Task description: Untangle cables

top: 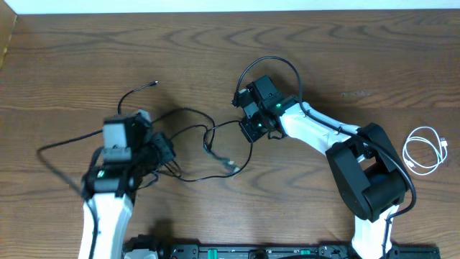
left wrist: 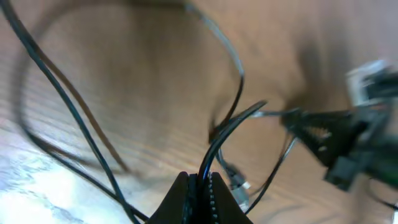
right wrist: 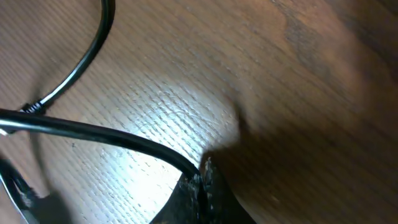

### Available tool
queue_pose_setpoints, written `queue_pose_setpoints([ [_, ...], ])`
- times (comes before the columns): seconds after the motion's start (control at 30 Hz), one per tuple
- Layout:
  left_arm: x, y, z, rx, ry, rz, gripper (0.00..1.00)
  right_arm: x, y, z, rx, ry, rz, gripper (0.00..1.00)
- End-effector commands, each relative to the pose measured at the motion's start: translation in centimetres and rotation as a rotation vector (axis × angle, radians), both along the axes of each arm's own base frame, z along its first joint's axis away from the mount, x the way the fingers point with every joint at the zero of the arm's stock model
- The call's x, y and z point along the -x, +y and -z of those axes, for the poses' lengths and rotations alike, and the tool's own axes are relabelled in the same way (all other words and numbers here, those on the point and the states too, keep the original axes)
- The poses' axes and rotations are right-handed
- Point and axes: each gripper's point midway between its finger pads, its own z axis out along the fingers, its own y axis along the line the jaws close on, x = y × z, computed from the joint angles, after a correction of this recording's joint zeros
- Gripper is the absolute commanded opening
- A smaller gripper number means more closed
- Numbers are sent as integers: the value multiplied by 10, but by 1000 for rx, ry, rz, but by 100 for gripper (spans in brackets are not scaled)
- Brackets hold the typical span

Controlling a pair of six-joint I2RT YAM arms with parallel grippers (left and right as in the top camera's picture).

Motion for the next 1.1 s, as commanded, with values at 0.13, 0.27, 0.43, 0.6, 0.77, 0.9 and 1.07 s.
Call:
queue_pose_setpoints([
  [0.13,11,20,-52,-37,-215,-66,8,-8,-12,-1,26,-14,51,1],
  [0.27,21,35,-52,-107,-211,-132,7,-8,-12,-1,26,-14,51,1],
  [0.43,31,43,-41,-143,-150,-162,7,-8,-12,-1,26,-14,51,1],
  [0.6,32,43,-37,-142,-128,-161,7,-8,-12,-1,26,-14,50,1],
  [0.77,32,43,-35,-141,-116,-160,8,-8,-12,-1,27,-13,51,1],
  [0.9,32,43,-26,-139,-85,-158,8,-8,-12,-1,29,-16,52,1],
  [1.07,30,43,-12,-136,-24,-154,8,-22,-37,4,152,-68,181,1],
])
